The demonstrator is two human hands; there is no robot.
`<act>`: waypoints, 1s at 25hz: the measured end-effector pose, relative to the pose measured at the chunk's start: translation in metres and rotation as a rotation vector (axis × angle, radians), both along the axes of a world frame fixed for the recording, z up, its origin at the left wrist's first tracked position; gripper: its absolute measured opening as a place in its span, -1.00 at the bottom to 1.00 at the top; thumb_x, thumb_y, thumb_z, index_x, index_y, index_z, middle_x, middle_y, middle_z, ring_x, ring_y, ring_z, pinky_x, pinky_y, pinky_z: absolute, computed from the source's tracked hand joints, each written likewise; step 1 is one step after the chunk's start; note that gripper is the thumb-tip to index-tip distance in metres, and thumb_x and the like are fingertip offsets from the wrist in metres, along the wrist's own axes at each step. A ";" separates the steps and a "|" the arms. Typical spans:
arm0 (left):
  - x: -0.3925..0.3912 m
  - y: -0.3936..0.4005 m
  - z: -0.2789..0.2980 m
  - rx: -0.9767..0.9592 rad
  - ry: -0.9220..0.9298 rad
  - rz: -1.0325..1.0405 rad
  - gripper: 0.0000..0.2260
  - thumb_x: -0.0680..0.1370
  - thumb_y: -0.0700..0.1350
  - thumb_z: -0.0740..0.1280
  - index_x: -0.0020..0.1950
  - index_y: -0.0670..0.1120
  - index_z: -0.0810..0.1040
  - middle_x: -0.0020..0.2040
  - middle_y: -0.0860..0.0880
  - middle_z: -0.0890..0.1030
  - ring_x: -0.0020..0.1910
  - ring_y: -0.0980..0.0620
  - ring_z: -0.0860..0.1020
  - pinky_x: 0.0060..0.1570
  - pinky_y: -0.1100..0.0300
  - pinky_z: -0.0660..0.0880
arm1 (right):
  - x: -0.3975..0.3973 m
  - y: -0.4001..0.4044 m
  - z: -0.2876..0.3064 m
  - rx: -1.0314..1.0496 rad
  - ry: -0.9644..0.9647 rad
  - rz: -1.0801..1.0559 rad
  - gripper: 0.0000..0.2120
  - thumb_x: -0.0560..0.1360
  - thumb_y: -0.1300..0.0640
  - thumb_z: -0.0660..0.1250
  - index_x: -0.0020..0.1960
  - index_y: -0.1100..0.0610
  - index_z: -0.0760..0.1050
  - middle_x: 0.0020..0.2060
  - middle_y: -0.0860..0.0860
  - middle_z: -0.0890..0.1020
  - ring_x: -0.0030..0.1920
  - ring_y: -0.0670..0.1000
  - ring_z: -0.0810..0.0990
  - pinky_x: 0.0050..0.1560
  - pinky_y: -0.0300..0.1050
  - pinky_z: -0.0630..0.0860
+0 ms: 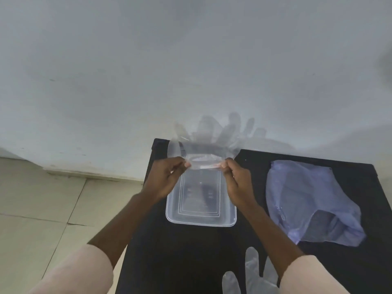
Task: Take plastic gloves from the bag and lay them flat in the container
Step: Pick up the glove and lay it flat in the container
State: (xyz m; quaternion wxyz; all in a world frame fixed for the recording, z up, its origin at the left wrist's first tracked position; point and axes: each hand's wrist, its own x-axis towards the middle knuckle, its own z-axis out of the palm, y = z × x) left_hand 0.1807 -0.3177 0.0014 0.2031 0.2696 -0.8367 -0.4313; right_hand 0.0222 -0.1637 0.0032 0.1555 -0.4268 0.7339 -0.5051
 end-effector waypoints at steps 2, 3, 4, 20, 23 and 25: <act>0.003 -0.002 -0.017 -0.097 -0.094 -0.099 -0.70 0.62 0.04 0.22 -0.09 -0.12 0.63 -0.26 -0.04 0.65 -0.32 0.04 0.57 -0.26 0.11 0.50 | -0.003 0.005 -0.016 0.148 0.094 0.088 -0.81 0.62 0.15 0.13 -0.16 0.08 0.41 -0.54 -0.15 0.38 -0.54 -0.11 0.33 -0.48 -0.29 0.20; 0.002 -0.003 -0.021 -0.167 -0.135 -0.145 -0.70 0.63 0.03 0.20 -0.06 -0.13 0.63 -0.21 -0.05 0.67 -0.28 0.00 0.60 -0.23 0.09 0.53 | -0.006 0.006 -0.020 0.207 0.164 0.136 -0.83 0.62 0.14 0.13 -0.12 0.09 0.42 -0.53 -0.15 0.36 -0.52 -0.11 0.36 -0.47 -0.29 0.22; 0.001 -0.004 -0.024 -0.242 -0.172 -0.194 -0.69 0.63 0.02 0.18 -0.02 -0.14 0.63 -0.16 -0.06 0.69 -0.23 -0.03 0.63 -0.19 0.08 0.57 | -0.007 0.006 -0.022 0.265 0.244 0.185 -0.83 0.62 0.12 0.12 -0.08 0.12 0.43 -0.49 -0.15 0.38 -0.51 -0.11 0.37 -0.45 -0.27 0.25; 0.004 -0.019 -0.027 -0.699 -0.728 -0.821 -0.34 0.48 0.40 -0.13 0.17 0.14 0.64 0.47 0.05 0.41 0.56 -0.07 0.10 0.48 -0.03 -0.23 | -0.026 0.000 -0.013 0.939 0.829 0.924 -0.57 0.56 -0.17 0.12 0.41 -0.14 0.35 0.50 -0.07 0.30 0.56 0.05 0.04 0.49 0.17 -0.16; 0.001 -0.019 -0.023 -0.716 -0.809 -0.873 -0.35 0.47 0.43 -0.12 0.16 0.18 0.64 0.53 0.04 0.31 0.57 -0.08 0.03 0.48 -0.07 -0.24 | -0.025 -0.002 -0.011 1.038 0.847 1.002 -0.65 0.56 -0.12 0.14 0.33 -0.22 0.42 0.54 -0.07 0.20 0.57 0.08 -0.06 0.47 0.22 -0.24; 0.000 -0.019 -0.022 -0.729 -0.846 -0.888 -0.37 0.48 0.41 -0.11 0.16 0.18 0.64 0.54 0.03 0.29 0.57 -0.08 0.02 0.49 -0.09 -0.22 | -0.024 -0.003 -0.010 1.086 0.889 1.036 -0.66 0.57 -0.08 0.13 0.32 -0.23 0.44 0.55 -0.06 0.16 0.57 0.09 -0.10 0.46 0.24 -0.27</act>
